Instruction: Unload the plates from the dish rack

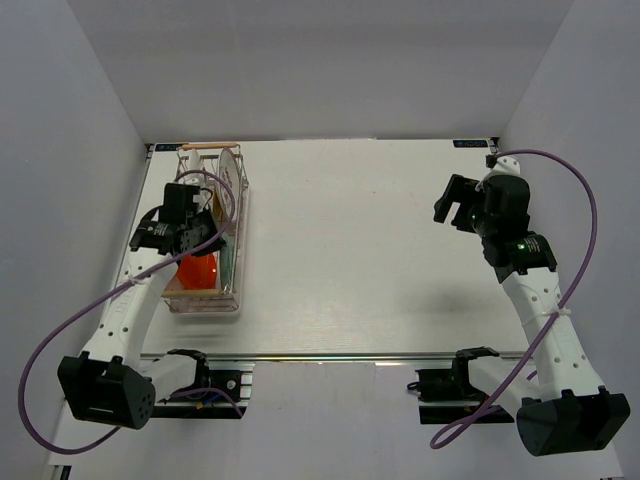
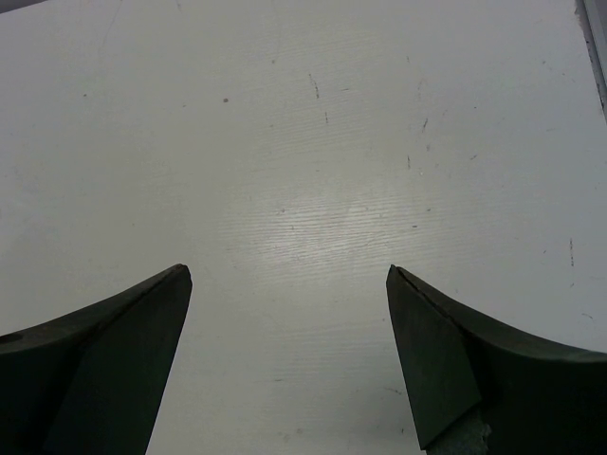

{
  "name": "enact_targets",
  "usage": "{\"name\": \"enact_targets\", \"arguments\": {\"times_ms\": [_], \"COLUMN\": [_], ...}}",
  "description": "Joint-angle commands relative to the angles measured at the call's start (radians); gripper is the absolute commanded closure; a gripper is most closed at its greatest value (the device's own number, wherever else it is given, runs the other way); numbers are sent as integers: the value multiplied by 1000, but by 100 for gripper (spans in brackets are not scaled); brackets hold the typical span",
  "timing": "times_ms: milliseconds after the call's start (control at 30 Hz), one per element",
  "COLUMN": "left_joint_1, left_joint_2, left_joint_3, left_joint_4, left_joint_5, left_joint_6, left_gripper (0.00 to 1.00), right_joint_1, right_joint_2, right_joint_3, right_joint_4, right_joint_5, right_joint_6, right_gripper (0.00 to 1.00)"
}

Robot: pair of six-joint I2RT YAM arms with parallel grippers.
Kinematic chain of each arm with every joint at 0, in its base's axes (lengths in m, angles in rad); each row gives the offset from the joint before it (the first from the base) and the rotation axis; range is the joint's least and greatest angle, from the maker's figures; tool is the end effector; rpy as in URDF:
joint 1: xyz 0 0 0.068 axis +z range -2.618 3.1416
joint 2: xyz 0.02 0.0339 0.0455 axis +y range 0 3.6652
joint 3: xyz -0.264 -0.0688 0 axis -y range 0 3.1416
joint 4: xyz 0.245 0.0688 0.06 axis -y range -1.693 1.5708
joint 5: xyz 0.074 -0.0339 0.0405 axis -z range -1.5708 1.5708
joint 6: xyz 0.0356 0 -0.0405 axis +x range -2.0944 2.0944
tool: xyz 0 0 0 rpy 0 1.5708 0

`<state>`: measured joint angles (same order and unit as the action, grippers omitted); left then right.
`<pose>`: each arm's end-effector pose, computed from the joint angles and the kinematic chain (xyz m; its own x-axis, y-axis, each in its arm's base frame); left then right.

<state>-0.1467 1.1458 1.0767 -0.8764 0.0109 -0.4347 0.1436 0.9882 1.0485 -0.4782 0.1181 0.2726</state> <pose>0.2214 -0.0331 0.3081 -0.7917 -0.3087 -0.5272 -0.1995 0.9463 -0.2545 0.2140 0.0267 0.3642 -0.3964 0.2128 -0.8931 0.0739 0.9770 0.2000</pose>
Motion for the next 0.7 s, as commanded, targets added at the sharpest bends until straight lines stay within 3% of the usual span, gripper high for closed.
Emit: {"name": "enact_targets", "arguments": {"times_ms": [0,200,400,667], "left_joint_1": [4,4,-7,-7], "left_joint_2": [-57,-66,-60,-26], "left_joint_3": [75,179,347,457], "left_joint_4": [-84,-160,-176,-87], "left_joint_5": [-158,-244,-218,-21], "left_joint_6": [-3,16,50,96], "left_gripper": [100,100,100,100], "right_joint_1": [-1,-1,-1,-1], "right_joint_2": [-10,-8,-11,-13], "right_joint_3": [-2,1,4,2], "right_joint_4": [-10,-13,-13,-8], "right_joint_5": [12,0,-8,-32], "right_joint_6": [-6,-7,-10,-19], "right_gripper": [11,11,11,11]}}
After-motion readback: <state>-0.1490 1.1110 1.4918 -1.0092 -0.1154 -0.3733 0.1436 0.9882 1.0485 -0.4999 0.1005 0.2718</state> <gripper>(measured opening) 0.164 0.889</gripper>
